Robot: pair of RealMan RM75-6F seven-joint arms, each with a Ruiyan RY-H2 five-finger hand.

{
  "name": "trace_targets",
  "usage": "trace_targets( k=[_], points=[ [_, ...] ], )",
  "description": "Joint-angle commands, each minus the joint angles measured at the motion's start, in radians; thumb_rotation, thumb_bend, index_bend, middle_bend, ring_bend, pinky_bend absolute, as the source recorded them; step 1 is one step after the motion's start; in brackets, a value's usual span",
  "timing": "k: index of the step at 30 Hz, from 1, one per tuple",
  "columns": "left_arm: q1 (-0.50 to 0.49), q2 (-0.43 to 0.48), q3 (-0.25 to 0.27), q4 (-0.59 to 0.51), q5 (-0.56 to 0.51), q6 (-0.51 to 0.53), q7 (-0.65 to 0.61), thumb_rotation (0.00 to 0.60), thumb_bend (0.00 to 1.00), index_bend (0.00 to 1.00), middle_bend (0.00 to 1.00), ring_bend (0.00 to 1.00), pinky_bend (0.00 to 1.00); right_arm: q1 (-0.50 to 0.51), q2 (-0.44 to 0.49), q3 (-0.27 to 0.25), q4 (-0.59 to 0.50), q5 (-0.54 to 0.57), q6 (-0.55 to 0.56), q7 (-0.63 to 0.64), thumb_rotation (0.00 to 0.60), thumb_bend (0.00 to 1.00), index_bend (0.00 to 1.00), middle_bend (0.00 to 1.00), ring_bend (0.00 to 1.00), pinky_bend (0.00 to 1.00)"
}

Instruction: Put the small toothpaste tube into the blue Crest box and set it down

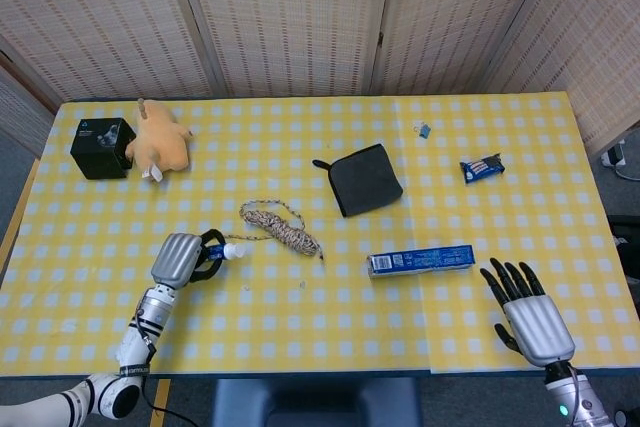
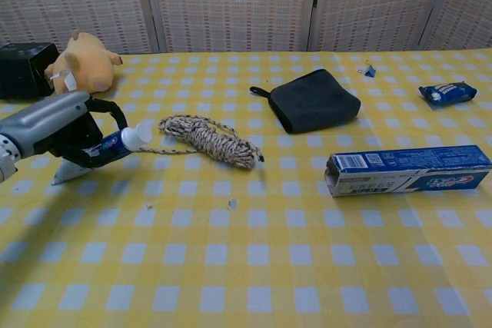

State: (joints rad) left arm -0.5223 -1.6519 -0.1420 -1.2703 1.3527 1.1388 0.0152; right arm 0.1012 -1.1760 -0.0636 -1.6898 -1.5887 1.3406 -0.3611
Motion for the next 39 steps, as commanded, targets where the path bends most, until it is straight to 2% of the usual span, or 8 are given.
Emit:
trace_targets(
  k=[1,6,10,16,19,22,33,39],
  points=[
    [0.026,0.01,-0.018,-0.031,0.031,0.08,-0.026,0.6,0.76,0.89,1.0,1.0,1.0,0.002,-0.007,-0.008,0.02,-0.031,0.014,0.029,0.6,0.35,0.0,0.0,0.0,0.0],
    [0.052,0.02,-0.043,-0.092,0.044,0.15,-0.143,0.6,0.76,0.89,1.0,1.0,1.0,0.012,-0.004,-0.022,0.023,-0.047,-0.009,0.057,0.6,0.35,0.0,0.0,0.0,0.0],
    [0.069,0.079,-0.057,-0.209,0.018,0.127,-0.275,0.6,0.77,0.9,1.0,1.0,1.0,0.026,-0.002,-0.022,0.025,-0.046,-0.03,0.08,0.6,0.35,0.0,0.0,0.0,0.0],
    [0.088,0.161,-0.074,-0.358,-0.022,0.092,-0.378,0.6,0.77,0.9,1.0,1.0,1.0,0.083,-0.024,-0.001,0.059,-0.037,-0.102,0.165,0.6,0.35,0.0,0.0,0.04,0.02],
    [0.096,0.198,-0.074,-0.413,-0.027,0.085,-0.392,0.6,0.77,0.9,1.0,1.0,1.0,0.128,-0.018,0.007,0.073,-0.021,-0.174,0.222,0.6,0.35,0.0,0.0,0.06,0.04],
    [0.105,0.219,-0.071,-0.449,-0.023,0.091,-0.399,0.6,0.77,0.9,1.0,1.0,1.0,0.151,-0.016,0.02,0.067,0.006,-0.209,0.219,0.6,0.35,0.0,0.0,0.06,0.04],
    [0.121,0.278,-0.062,-0.53,-0.025,0.086,-0.405,0.6,0.77,0.9,1.0,1.0,1.0,0.221,-0.058,0.048,0.055,0.113,-0.33,0.133,0.6,0.35,0.0,0.0,0.07,0.04],
    [0.13,0.293,-0.059,-0.55,-0.014,0.099,-0.406,0.6,0.77,0.9,1.0,1.0,1.0,0.249,-0.089,0.08,0.053,0.169,-0.344,0.082,0.6,0.35,0.01,0.01,0.07,0.04]
  ],
)
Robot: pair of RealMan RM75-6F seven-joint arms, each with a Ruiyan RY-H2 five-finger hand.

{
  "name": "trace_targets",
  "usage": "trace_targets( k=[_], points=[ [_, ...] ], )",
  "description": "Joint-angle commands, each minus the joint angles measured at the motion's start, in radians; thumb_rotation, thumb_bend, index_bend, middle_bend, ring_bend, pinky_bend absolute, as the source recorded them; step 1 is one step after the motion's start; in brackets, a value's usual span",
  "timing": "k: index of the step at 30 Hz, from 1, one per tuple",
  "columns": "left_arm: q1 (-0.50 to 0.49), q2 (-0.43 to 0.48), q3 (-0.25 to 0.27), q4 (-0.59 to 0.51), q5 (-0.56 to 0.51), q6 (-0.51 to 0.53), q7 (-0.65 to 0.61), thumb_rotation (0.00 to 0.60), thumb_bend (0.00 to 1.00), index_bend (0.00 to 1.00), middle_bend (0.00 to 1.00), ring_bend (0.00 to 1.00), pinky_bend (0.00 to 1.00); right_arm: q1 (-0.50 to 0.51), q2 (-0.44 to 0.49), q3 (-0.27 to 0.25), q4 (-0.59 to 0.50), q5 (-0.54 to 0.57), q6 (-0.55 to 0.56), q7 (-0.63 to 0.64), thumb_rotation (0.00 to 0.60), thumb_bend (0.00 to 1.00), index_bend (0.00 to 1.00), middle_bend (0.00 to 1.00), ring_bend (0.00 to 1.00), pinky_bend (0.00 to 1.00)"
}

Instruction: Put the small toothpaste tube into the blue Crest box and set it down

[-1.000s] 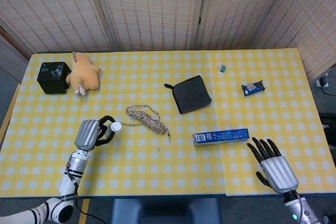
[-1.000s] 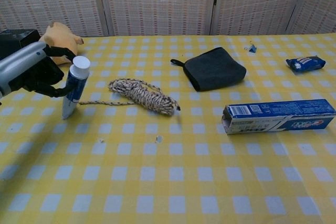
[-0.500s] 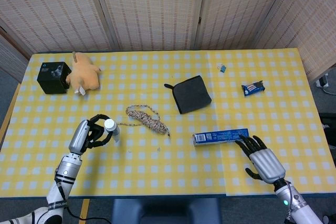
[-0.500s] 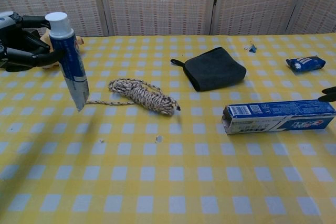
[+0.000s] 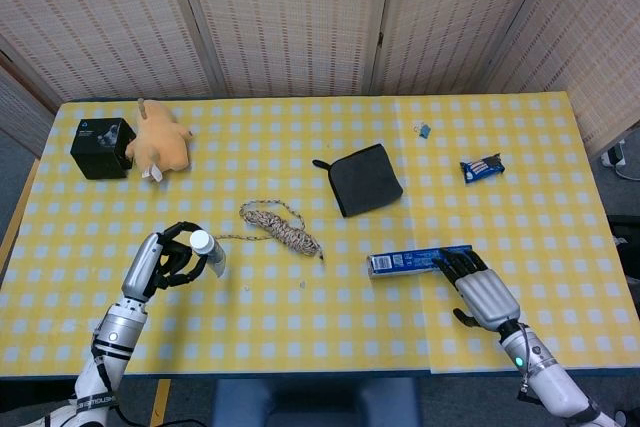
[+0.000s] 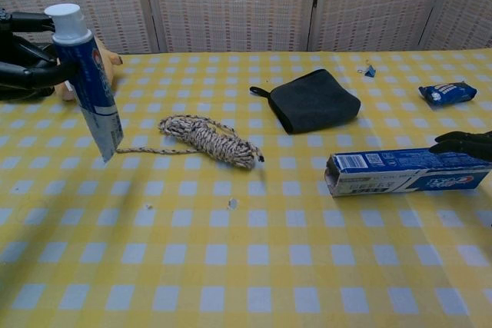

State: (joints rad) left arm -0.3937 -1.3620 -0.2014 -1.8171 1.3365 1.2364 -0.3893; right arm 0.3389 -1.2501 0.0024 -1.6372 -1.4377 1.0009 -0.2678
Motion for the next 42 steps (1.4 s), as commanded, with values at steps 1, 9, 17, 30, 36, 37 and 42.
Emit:
trace_targets(
  k=[1,9,17,30,36,37,42],
  points=[
    [0.003,0.005,0.001,-0.004,0.002,0.002,-0.002,0.6,0.77,0.9,1.0,1.0,1.0,0.015,-0.023,0.02,0.004,0.025,-0.003,-0.014,0.6,0.35,0.03,0.02,0.08,0.04],
    [0.006,0.023,0.0,-0.013,0.013,0.008,-0.01,0.6,0.78,0.9,1.0,1.0,1.0,0.074,-0.117,0.072,0.08,0.125,-0.041,-0.087,0.6,0.35,0.19,0.05,0.11,0.09],
    [0.007,0.021,0.005,0.005,0.017,0.011,0.001,0.6,0.78,0.9,1.0,1.0,1.0,0.147,-0.21,0.116,0.172,0.235,-0.112,-0.11,0.6,0.35,0.25,0.06,0.12,0.12],
    [0.009,0.022,-0.001,0.019,0.014,0.017,-0.01,0.6,0.78,0.9,1.0,1.0,1.0,0.17,-0.219,0.109,0.185,0.249,-0.102,-0.073,0.6,0.35,0.26,0.07,0.13,0.13],
    [0.012,0.025,0.002,0.012,0.02,0.022,-0.011,0.6,0.78,0.9,1.0,1.0,1.0,0.166,-0.245,0.094,0.208,0.224,-0.044,-0.105,0.6,0.35,0.45,0.22,0.29,0.3],
    [0.013,0.026,0.003,0.01,0.022,0.024,-0.01,0.6,0.78,0.9,1.0,1.0,1.0,0.164,-0.251,0.092,0.215,0.219,-0.032,-0.111,0.6,0.35,0.5,0.26,0.32,0.35],
    [0.017,0.031,0.006,-0.003,0.029,0.031,-0.004,0.6,0.78,0.9,1.0,1.0,1.0,0.152,-0.264,0.088,0.222,0.185,0.018,-0.088,0.6,0.35,0.57,0.33,0.38,0.45]
  ],
)
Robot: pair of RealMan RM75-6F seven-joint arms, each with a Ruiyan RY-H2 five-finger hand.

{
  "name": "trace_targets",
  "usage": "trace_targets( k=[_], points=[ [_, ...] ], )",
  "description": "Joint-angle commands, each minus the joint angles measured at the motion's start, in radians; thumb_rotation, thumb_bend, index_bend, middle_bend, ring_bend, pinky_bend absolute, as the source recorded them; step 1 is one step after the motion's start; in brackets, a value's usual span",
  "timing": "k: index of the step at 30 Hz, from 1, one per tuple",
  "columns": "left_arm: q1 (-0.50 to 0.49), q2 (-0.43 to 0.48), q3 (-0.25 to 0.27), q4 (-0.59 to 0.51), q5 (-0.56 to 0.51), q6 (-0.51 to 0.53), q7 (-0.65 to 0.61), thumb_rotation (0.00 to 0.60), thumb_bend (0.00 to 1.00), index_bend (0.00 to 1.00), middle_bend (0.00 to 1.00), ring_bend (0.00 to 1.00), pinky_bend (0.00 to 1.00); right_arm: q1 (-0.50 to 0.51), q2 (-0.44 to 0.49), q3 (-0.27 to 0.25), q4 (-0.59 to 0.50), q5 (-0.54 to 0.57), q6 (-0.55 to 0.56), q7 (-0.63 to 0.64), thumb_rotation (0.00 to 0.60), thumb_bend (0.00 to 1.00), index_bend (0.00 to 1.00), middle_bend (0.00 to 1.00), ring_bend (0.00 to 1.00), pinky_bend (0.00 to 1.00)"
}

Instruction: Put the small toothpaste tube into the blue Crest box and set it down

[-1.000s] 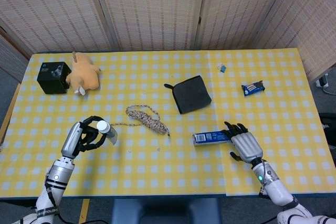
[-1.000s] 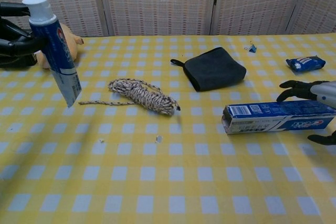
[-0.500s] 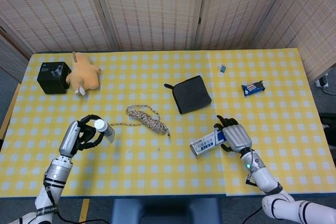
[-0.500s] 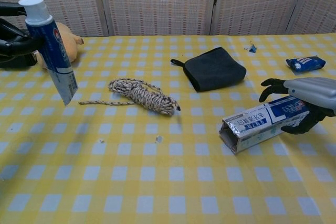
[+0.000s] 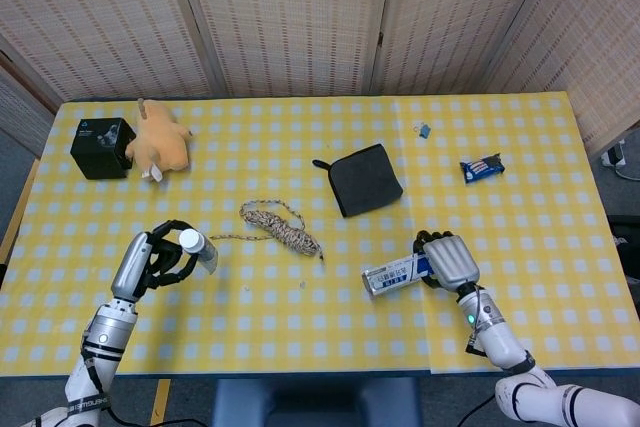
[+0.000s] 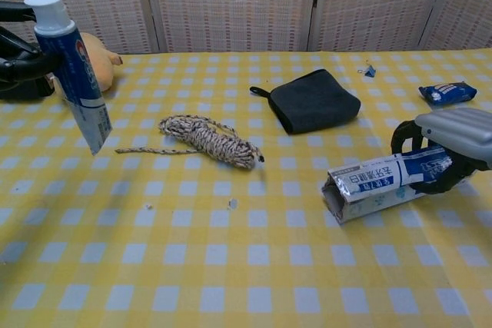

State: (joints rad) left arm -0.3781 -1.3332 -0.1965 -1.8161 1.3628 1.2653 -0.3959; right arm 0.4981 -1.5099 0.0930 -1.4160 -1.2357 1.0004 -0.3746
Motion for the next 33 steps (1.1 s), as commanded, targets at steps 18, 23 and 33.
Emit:
trace_targets(
  k=[18,23,33],
  points=[
    [-0.003,0.098,-0.068,-0.214,-0.025,0.041,0.082,0.6,0.78,0.9,1.0,1.0,1.0,-0.055,0.098,0.037,-0.211,-0.068,0.062,0.458,0.6,0.35,0.57,0.33,0.38,0.45],
    [-0.015,0.15,-0.122,-0.334,-0.072,0.048,0.114,0.6,0.78,0.9,1.0,1.0,1.0,-0.056,0.041,0.044,-0.171,-0.079,0.052,0.606,0.6,0.35,0.57,0.32,0.38,0.45],
    [-0.063,0.203,-0.214,-0.5,-0.187,0.044,0.168,0.6,0.78,0.9,1.0,1.0,1.0,-0.008,-0.145,0.083,-0.075,-0.049,-0.028,0.828,0.6,0.35,0.57,0.32,0.38,0.45]
  ],
)
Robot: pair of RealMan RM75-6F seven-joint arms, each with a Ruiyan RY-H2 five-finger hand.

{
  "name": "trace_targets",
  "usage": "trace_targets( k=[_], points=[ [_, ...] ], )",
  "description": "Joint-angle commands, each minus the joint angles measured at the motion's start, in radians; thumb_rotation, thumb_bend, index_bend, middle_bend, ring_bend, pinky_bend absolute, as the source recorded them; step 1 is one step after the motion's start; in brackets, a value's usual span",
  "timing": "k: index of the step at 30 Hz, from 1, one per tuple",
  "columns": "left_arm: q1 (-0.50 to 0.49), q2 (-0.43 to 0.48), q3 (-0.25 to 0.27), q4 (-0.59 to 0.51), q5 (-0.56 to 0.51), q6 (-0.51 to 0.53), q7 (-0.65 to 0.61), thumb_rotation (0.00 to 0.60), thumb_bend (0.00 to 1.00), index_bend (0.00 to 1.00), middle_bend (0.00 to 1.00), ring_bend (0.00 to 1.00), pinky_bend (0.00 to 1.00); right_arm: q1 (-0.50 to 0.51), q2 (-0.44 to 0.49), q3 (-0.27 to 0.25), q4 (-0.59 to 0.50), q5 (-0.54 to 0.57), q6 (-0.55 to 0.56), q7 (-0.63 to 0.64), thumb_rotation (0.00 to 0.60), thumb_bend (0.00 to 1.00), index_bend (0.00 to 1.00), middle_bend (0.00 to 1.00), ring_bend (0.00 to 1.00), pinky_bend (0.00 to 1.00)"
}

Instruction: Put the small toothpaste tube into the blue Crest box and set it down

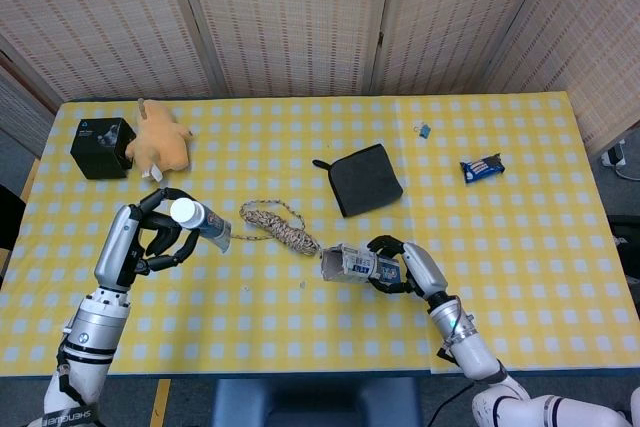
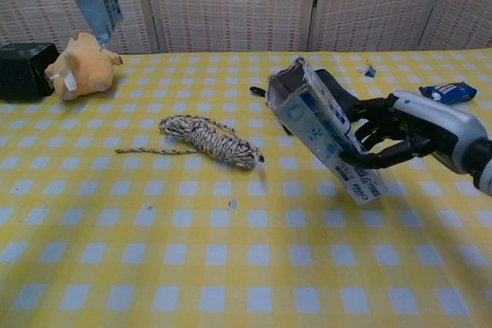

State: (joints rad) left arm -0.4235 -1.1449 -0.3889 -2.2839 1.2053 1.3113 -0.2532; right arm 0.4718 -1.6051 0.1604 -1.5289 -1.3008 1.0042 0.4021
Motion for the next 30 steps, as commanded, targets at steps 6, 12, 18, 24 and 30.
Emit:
trace_targets(
  k=[6,12,18,24,30],
  points=[
    [-0.056,0.005,-0.047,-0.072,-0.074,-0.008,0.053,0.6,0.78,0.9,1.0,1.0,1.0,0.038,-0.132,0.036,0.102,0.018,-0.051,0.137,0.6,0.35,0.57,0.32,0.38,0.45],
    [-0.114,-0.048,-0.063,-0.072,-0.091,0.017,0.158,0.6,0.78,0.9,1.0,1.0,1.0,0.035,-0.21,0.045,0.135,-0.015,-0.002,0.204,0.6,0.35,0.57,0.32,0.39,0.45],
    [-0.155,-0.094,-0.072,-0.072,-0.112,0.042,0.225,0.6,0.78,0.9,1.0,1.0,1.0,0.035,-0.232,0.049,0.123,-0.045,0.024,0.251,0.6,0.35,0.57,0.32,0.39,0.45],
    [-0.177,-0.131,-0.066,-0.072,-0.114,0.05,0.244,0.6,0.78,0.9,1.0,1.0,1.0,0.048,-0.247,0.071,0.127,-0.034,0.016,0.271,0.6,0.35,0.57,0.32,0.39,0.45],
    [-0.212,-0.179,-0.054,-0.072,-0.126,0.056,0.299,0.6,0.78,0.9,1.0,1.0,1.0,0.062,-0.285,0.085,0.152,-0.023,0.013,0.287,0.6,0.34,0.56,0.32,0.39,0.45]
  ],
)
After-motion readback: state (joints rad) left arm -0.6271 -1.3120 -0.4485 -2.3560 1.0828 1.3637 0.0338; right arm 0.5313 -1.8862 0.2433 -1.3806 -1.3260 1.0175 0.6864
